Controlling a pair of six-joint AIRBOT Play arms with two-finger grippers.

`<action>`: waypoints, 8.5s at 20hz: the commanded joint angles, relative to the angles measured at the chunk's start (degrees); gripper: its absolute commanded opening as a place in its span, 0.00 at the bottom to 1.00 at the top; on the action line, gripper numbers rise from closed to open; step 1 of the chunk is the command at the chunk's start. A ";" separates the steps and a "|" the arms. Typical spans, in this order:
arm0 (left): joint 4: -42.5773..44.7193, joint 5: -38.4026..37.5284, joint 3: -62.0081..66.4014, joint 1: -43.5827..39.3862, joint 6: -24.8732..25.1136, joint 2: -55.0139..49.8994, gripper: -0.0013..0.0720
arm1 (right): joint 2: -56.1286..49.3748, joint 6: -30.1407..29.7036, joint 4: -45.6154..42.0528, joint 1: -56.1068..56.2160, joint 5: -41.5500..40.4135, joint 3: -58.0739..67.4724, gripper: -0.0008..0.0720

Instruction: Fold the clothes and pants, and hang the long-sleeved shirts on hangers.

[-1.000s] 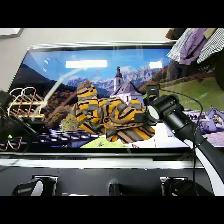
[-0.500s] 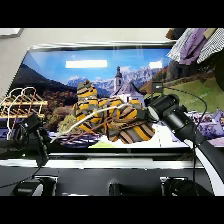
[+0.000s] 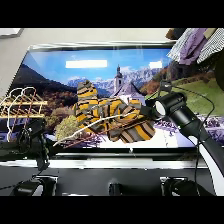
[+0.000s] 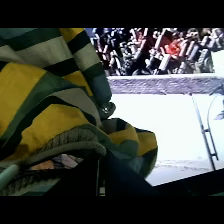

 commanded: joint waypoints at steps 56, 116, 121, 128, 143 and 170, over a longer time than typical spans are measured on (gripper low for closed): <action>-6.95 23.54 13.92 -18.69 9.81 -35.36 0.05 | 1.60 -21.99 6.49 4.81 7.69 22.32 0.06; -13.44 30.03 17.11 -20.94 9.07 -39.23 0.05 | 7.37 -56.00 20.15 -26.12 18.91 23.58 0.67; -13.44 30.03 17.11 -20.94 9.07 -39.23 0.05 | -0.24 -95.69 32.13 -26.34 19.10 23.54 0.72; -13.44 30.03 17.11 -20.94 9.07 -39.23 0.05 | -10.95 -118.49 46.88 -26.32 16.70 23.54 0.76; -13.42 30.05 17.11 -20.94 9.07 -39.26 0.05 | -18.43 -121.46 52.30 -23.61 18.40 23.54 0.20; -31.47 48.30 9.29 -16.98 -38.51 -40.74 0.93 | -1.38 -89.22 35.65 -23.58 18.43 23.54 0.05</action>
